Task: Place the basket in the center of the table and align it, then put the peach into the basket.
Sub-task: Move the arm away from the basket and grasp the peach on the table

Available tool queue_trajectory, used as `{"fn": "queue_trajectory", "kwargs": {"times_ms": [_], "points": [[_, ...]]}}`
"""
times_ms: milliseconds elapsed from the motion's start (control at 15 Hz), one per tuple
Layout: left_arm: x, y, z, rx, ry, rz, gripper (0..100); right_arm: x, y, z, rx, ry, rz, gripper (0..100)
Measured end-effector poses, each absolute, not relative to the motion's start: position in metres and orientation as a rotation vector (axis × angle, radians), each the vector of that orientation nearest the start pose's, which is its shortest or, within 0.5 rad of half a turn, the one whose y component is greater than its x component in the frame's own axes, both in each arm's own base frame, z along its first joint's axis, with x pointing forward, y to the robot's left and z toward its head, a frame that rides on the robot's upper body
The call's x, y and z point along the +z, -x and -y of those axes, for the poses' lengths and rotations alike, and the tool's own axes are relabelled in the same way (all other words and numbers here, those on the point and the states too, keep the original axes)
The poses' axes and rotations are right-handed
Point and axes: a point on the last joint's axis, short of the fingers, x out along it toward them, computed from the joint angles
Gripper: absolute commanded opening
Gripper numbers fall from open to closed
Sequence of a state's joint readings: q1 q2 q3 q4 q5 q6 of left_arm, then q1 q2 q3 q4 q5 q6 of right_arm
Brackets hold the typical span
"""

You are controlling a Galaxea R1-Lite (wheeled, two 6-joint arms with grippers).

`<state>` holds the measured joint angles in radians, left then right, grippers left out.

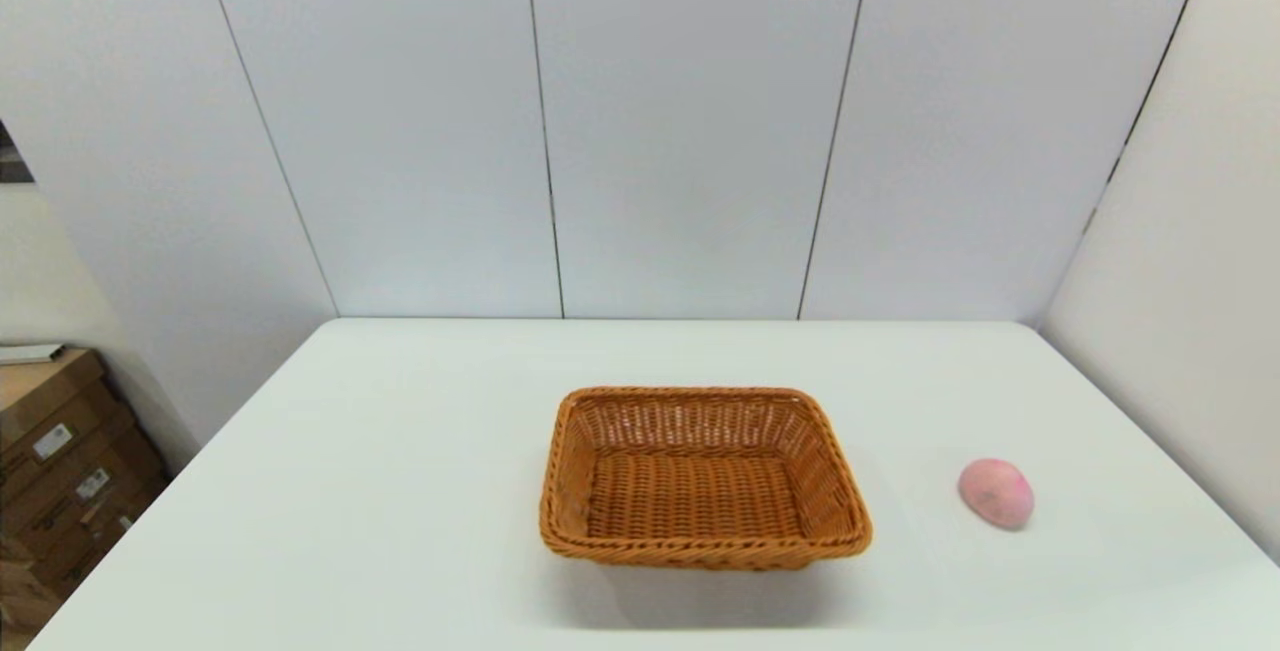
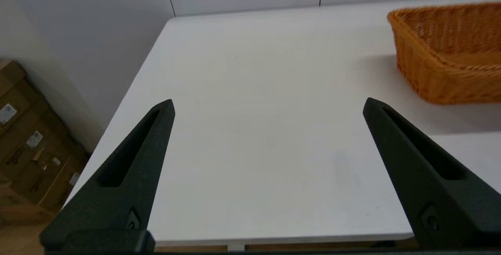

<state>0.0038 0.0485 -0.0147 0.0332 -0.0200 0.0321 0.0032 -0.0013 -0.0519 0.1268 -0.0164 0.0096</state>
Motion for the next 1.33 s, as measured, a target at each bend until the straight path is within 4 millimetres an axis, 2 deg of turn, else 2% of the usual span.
{"fn": "queue_trajectory", "kwargs": {"times_ms": [200, 333, 533, 667, 800, 933, 1133, 1333], "points": [[0.076, 0.023, 0.0, -0.005, 0.005, -0.033, 100, 0.076, 0.028, 0.001, -0.021, -0.009, -0.085, 100], [0.076, 0.023, -0.001, 0.03, 0.06, -0.022, 100, 0.086, 0.031, 0.001, -0.022, -0.01, -0.073, 100], [0.077, 0.023, -0.001, 0.034, 0.074, -0.002, 100, 0.127, 0.039, 0.0, -0.015, -0.027, -0.093, 100], [0.076, 0.023, -0.001, 0.034, 0.075, -0.003, 100, 0.158, 0.029, 0.0, -0.024, -0.031, -0.166, 100], [0.076, 0.023, -0.001, 0.034, 0.075, -0.002, 100, 0.181, 0.004, 0.001, -0.036, -0.033, -0.28, 100], [0.076, 0.023, -0.001, 0.033, 0.074, -0.002, 100, 0.191, -0.031, 0.001, -0.045, -0.034, -0.433, 100], [0.076, 0.023, -0.001, 0.033, 0.074, -0.002, 100, 0.188, -0.087, 0.002, -0.062, -0.056, -0.645, 100], [0.076, 0.023, -0.001, 0.033, 0.074, -0.003, 100, 0.171, -0.137, 0.002, -0.095, -0.077, -0.782, 100]]}}
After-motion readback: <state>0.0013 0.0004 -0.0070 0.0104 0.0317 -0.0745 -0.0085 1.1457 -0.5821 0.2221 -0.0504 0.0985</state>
